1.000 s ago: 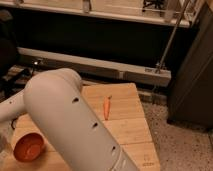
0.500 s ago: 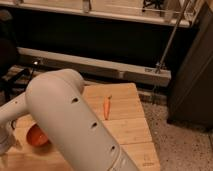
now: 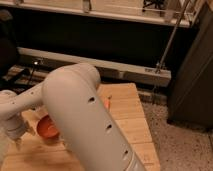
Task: Push the ceramic bowl across the table
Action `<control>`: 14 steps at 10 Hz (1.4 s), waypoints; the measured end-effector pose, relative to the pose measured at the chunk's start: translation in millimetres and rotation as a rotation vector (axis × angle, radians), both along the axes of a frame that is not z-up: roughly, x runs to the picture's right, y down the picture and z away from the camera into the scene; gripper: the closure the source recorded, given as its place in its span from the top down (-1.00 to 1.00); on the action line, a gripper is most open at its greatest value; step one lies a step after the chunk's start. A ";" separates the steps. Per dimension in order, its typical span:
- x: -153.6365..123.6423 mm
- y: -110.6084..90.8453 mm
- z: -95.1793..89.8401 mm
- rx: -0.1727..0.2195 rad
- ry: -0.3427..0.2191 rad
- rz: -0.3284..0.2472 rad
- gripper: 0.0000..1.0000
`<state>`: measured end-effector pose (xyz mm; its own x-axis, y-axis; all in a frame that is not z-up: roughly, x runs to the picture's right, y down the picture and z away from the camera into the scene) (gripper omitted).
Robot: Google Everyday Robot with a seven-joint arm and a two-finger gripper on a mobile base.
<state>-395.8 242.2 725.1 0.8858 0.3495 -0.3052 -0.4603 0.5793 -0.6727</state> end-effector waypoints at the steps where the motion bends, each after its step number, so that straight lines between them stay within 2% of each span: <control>1: 13.1 -9.1 9.3 0.003 0.029 0.030 0.30; 3: 36.7 -24.1 24.9 0.001 0.079 0.083 0.30; 5: 46.2 -32.2 32.3 0.004 0.102 0.126 0.30; 7: 65.4 -50.1 44.3 0.033 0.143 0.173 0.30; 9: 79.3 -61.2 51.8 0.045 0.175 0.213 0.30; 14: 126.3 -110.8 76.7 0.092 0.263 0.340 0.30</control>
